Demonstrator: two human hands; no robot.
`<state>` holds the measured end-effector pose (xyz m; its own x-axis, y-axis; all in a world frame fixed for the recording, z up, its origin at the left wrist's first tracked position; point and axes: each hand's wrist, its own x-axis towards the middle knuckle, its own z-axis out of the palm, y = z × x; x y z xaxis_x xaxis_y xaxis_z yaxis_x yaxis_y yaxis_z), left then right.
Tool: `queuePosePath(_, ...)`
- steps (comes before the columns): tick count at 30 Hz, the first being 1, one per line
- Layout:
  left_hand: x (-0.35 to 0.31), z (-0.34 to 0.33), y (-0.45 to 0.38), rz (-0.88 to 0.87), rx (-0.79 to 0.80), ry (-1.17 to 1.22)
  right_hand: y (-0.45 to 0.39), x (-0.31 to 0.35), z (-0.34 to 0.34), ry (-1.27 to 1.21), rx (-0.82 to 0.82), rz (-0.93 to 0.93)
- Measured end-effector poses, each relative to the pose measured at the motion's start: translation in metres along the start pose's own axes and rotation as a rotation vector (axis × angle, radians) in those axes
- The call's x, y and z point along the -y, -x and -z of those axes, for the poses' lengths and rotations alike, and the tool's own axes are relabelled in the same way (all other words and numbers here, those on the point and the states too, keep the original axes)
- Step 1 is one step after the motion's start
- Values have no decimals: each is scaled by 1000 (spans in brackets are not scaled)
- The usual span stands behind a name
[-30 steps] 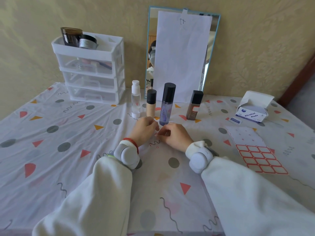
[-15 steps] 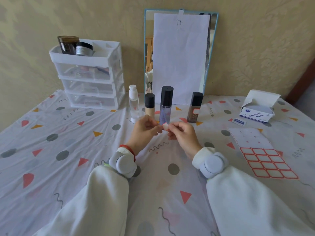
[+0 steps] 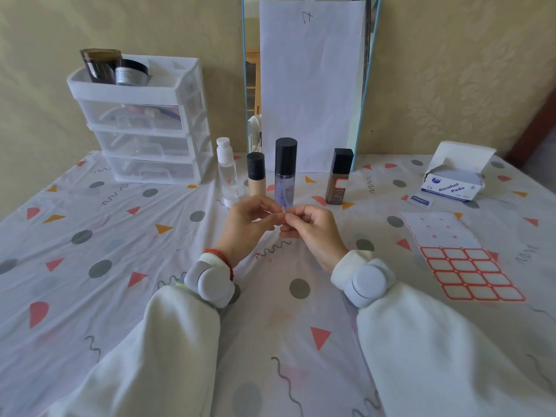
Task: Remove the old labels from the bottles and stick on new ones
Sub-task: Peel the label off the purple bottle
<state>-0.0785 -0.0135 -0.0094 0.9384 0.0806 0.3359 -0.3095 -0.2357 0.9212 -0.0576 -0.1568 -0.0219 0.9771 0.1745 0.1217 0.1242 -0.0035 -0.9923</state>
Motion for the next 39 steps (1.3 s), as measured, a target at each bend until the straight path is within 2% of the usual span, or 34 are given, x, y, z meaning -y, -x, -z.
queuePosePath(10,-3,2,3,5,-59,50,4,4,0,-16,-13,23)
queuePosePath(13,-3,3,2,34,-27,141,4,6,1,-55,-2,-12)
queuePosePath(19,0,5,1,51,16,157,5,7,2,-68,9,14)
queuePosePath(27,2,3,0,-52,28,40,7,7,2,-107,3,41)
queuePosePath(35,7,4,-3,-39,44,-46,6,6,0,-168,-35,25)
queuePosePath(39,8,1,-3,-7,82,-10,4,-1,0,12,-9,76)
